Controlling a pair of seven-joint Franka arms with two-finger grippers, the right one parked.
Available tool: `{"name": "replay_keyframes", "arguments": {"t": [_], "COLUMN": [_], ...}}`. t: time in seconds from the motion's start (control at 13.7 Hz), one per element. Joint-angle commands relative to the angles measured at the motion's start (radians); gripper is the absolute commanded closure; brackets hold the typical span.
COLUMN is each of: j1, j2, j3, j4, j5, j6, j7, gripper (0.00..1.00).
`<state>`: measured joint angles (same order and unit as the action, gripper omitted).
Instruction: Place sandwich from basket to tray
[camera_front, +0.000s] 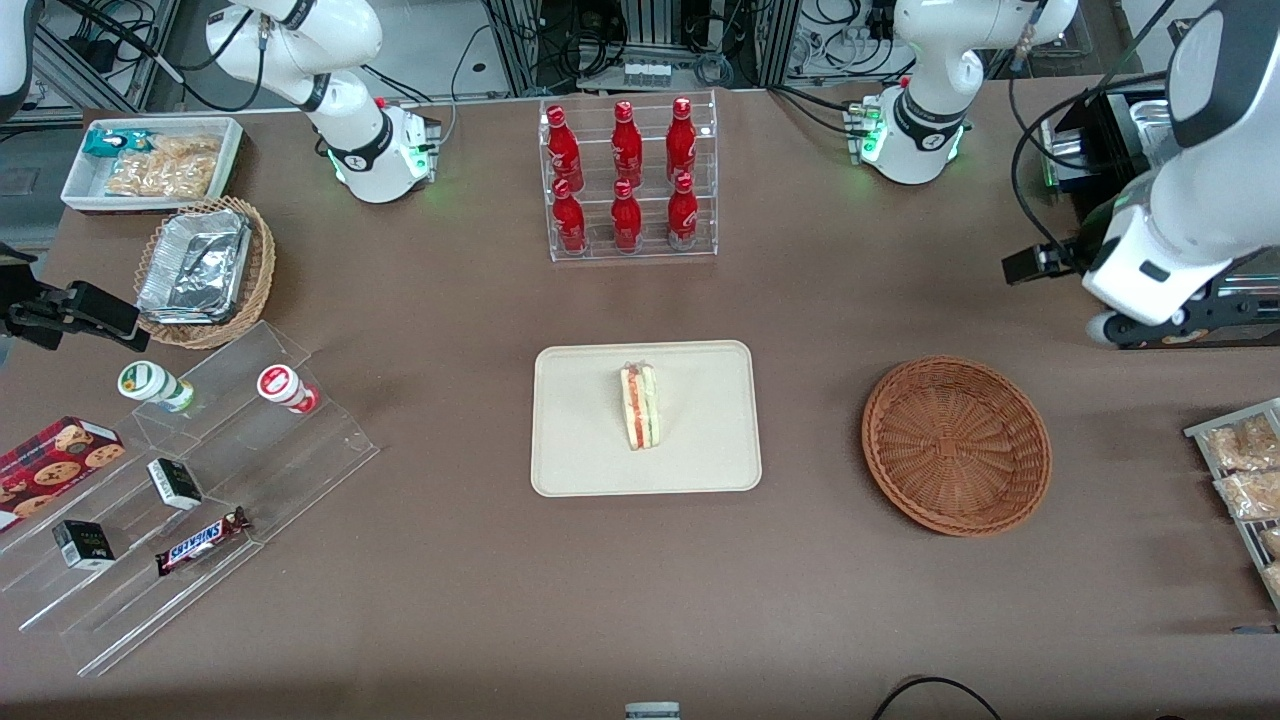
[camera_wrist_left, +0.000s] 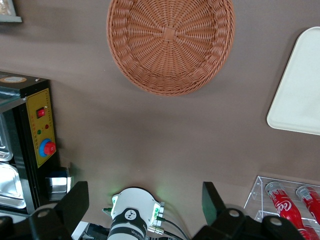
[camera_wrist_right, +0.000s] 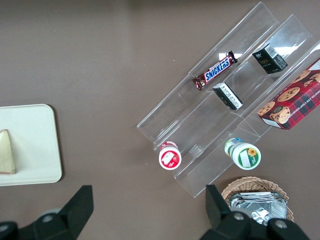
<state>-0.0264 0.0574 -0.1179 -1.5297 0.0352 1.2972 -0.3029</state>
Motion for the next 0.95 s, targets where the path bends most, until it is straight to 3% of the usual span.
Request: {"name": "replay_keyframes", "arguments": {"t": [0.0,0.22,0.88], "j1": [0.067,0.197,0.207], "j2": [-0.057,-0.088,-0.022], "j3": [-0.014,-0.124,-0.14], "j4": [-0.043,-0.058,0.005], "j5": [-0.006,-0.011,-0.043], "j6": [0.005,0.011,0.036], "j7": [0.033,0.107,0.12], "gripper": [0.0,0.0,0.0]}}
